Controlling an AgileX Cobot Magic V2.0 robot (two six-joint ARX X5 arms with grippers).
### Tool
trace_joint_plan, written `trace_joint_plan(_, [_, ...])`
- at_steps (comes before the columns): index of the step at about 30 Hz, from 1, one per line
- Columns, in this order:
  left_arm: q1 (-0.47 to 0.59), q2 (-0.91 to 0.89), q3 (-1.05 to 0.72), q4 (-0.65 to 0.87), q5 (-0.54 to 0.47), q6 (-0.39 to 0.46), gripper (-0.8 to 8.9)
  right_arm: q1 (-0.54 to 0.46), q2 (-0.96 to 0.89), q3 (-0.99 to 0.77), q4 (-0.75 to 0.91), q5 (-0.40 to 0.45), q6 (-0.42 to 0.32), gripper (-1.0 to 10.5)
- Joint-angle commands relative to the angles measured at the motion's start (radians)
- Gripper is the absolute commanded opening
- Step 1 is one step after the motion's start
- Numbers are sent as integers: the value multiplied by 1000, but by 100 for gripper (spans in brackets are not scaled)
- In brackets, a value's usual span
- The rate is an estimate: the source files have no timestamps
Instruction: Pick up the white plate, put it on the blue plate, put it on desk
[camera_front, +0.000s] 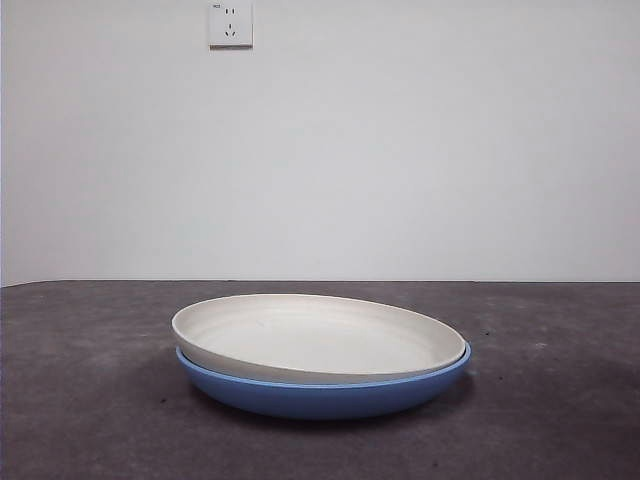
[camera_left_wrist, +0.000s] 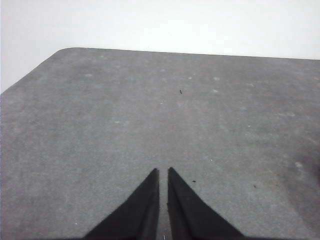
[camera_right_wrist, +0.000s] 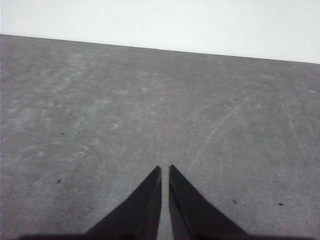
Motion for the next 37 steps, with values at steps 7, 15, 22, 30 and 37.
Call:
trace_joint_plan(7, [-2, -2, -21, -3, -5, 5, 28, -2, -2, -5, 20, 2, -5, 23])
trace_joint_plan(15, [-2, -2, -21, -3, -5, 5, 28, -2, -2, -5, 20, 2, -5, 23])
trace_joint_plan(22, [-2, -2, -21, -3, -5, 5, 28, -2, -2, -5, 20, 2, -5, 23])
trace_joint_plan(30, [-2, -2, -21, -3, -5, 5, 28, -2, -2, -5, 20, 2, -5, 23])
trace_joint_plan(37, [-2, -2, -21, -3, -5, 5, 28, -2, -2, -5, 20, 2, -5, 23])
